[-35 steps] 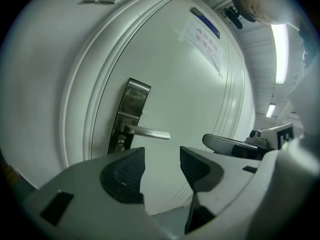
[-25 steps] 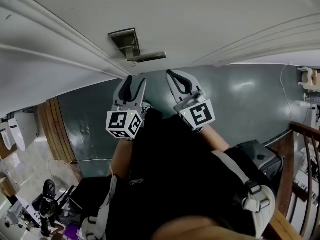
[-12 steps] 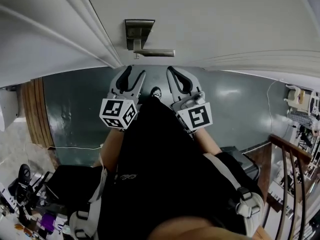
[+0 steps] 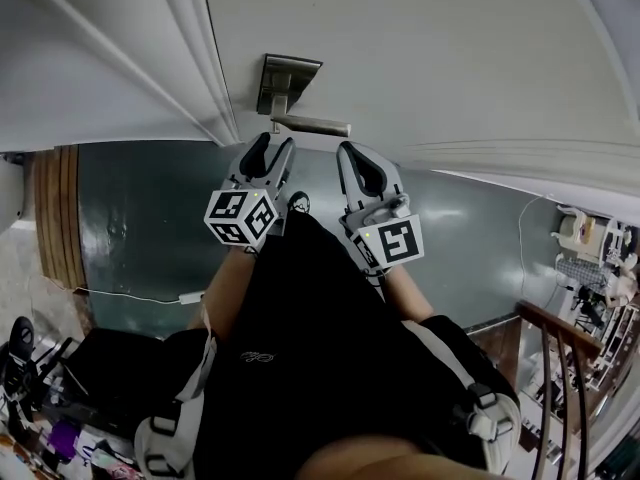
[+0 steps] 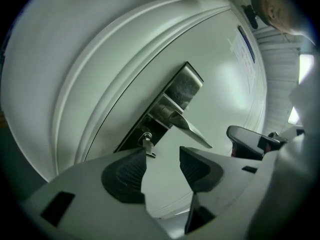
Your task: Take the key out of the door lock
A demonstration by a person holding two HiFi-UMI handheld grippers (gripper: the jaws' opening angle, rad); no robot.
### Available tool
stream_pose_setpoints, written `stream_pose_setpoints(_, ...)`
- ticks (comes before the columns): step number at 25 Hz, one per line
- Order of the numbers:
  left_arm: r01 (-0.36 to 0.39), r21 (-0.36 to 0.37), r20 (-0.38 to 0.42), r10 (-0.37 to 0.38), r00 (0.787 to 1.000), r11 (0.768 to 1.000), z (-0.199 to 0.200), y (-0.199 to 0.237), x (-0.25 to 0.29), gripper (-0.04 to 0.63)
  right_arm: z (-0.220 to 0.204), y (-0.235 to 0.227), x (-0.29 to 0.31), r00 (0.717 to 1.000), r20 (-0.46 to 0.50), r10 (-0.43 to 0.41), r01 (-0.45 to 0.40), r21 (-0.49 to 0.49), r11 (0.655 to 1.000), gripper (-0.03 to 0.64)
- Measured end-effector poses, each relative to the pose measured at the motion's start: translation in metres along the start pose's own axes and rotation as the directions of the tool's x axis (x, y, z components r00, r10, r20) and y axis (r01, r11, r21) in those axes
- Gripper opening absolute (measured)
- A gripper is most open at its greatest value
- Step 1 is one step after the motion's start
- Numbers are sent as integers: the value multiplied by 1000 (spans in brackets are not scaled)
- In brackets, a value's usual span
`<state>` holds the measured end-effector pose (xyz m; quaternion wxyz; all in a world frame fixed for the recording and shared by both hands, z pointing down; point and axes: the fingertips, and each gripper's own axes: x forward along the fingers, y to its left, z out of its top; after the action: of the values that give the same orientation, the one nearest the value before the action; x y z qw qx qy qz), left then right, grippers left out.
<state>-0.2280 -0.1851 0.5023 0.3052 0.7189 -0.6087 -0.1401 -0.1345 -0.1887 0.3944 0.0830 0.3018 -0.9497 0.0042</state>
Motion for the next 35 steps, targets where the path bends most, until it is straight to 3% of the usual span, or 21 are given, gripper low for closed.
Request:
stream_pose_setpoints(3,-15,-104,35,18,999,995,2,9,3,202,0,-5,3,1000,8,-5,5,11,1000,8)
stream_pose_setpoints(7,-2,-256,70,20,997,967,5,16,2,167,1,-10,5,1000,14,-12,12,29,999,8)
stream_pose_setpoints(11,-3,-242,39,12,999,970,2,12,-1,167,4,-14,2,1000,19,-17,17,29,999,8)
stream_pose_setpoints(19,-1,-312,54,18,998,950,2,21,13,167,-1,-16,-1,1000,10,-28,28,42,999,8)
stream_pose_setpoints(25,19,-397,96,21,995,918,12,31,29,167,-6,-16,-2,999,3,-36,35,43,998,8)
stream_pose_setpoints(28,37,-457,123,23,992,889,12,32,37,159,-6,-15,-2,999,7,-34,33,51,998,8)
stream_pose_setpoints(35,13,-574,184,113,976,818,19,44,47,61,-5,-10,3,1000,4,-20,20,51,998,8)
